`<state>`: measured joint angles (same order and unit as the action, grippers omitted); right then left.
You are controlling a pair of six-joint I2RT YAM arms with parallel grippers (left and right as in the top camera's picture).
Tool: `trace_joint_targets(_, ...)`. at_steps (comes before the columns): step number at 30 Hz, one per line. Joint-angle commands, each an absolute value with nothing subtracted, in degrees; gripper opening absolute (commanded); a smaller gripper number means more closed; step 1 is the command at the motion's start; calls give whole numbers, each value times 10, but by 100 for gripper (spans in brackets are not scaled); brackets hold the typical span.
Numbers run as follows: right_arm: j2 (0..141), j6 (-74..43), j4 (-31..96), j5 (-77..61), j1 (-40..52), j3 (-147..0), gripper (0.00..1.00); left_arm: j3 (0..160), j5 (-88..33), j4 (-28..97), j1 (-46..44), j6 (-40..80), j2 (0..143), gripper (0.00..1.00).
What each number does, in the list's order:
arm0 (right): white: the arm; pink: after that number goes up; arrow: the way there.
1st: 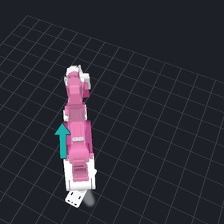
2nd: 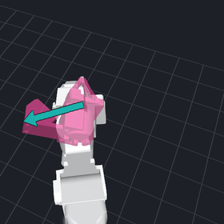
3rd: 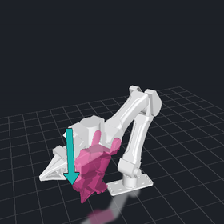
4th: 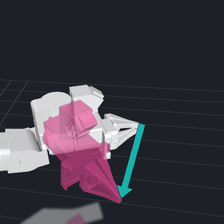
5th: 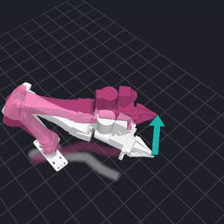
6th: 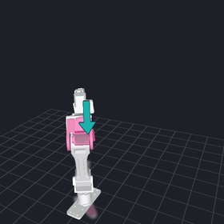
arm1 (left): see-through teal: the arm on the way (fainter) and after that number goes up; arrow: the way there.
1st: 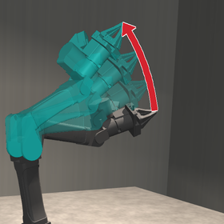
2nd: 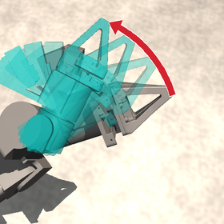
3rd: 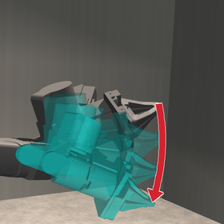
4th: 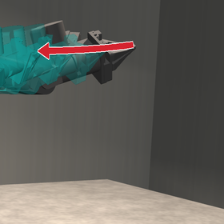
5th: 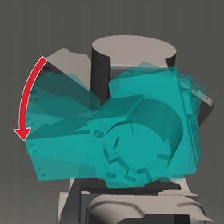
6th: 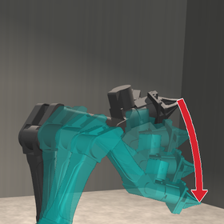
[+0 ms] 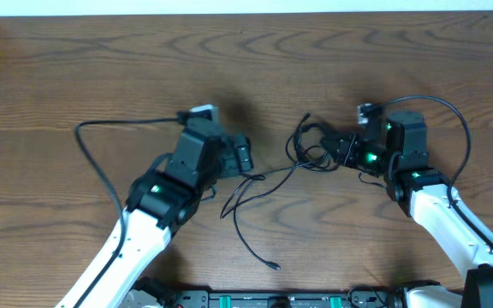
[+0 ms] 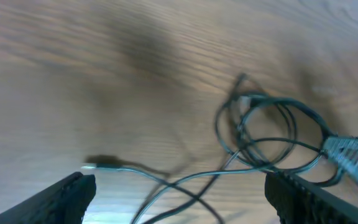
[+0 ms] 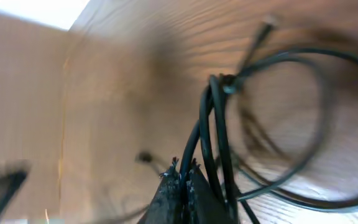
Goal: Untangle cables
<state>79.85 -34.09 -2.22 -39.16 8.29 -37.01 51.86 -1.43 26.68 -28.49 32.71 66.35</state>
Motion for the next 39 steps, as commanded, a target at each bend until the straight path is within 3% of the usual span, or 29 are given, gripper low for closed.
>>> trace_joint_targets(1,795,-149,-39,-588,81,-375,1,516,-73,232,-282,267,683,93)
trace_joint_targets(5,795,-70,-68,-712,81,-375,1,516,-93,196,-282,232,696,93)
trace_joint_targets(13,795,-69,-104,-754,81,-375,1,516,-142,187,-284,186,709,93)
trace_joint_targets(22,795,-193,-131,-757,81,-375,1,516,-144,187,-284,182,758,93)
trace_joint_targets(31,795,-245,-144,-776,81,-375,1,516,-144,183,-284,182,783,87)
trace_joint_targets(34,795,-295,-176,-780,81,-375,1,516,-144,182,-285,184,783,78)
trace_joint_targets(39,795,-383,-253,-788,81,-375,1,516,-144,181,-285,318,788,76)
